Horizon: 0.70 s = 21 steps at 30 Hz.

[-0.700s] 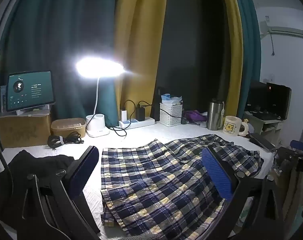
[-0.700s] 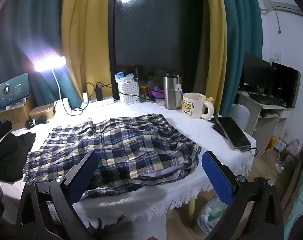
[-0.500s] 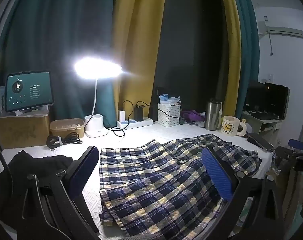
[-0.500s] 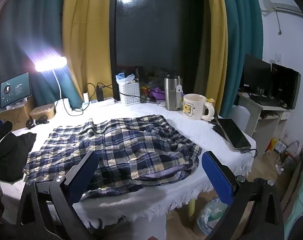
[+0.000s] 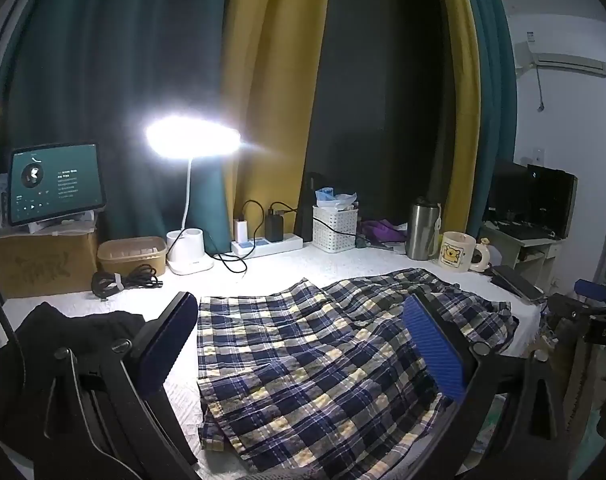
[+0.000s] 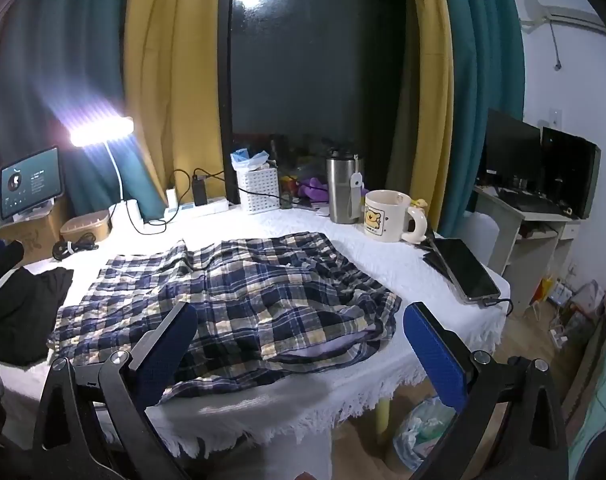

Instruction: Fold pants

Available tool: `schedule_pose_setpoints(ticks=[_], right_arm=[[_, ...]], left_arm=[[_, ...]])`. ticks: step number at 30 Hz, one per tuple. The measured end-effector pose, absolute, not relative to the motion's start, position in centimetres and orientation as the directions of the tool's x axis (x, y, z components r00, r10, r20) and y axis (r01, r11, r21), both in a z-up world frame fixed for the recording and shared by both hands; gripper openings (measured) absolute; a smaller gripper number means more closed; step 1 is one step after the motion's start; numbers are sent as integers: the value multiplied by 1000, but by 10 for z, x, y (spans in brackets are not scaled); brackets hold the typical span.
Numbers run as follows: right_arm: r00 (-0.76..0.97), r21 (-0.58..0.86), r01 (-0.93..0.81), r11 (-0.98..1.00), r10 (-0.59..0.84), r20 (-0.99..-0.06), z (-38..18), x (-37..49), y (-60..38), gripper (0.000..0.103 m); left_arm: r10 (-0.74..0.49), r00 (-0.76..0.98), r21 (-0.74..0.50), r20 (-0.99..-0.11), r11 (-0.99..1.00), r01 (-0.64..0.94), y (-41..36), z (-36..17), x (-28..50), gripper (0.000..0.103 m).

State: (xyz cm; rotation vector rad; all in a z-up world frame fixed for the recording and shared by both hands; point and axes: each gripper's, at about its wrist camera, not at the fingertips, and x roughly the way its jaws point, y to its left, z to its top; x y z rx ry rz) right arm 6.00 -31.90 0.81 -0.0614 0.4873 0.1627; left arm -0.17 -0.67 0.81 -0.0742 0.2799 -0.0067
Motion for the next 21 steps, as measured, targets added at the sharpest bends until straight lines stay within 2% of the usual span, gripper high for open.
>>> schedule_pose_setpoints(ticks=[21], right_arm=[[869,-27,-171,985,138,-475,7,59,-318,103]], left_arm=[[-8,960,-47,-281,999,-5,-8,7,-3,102]])
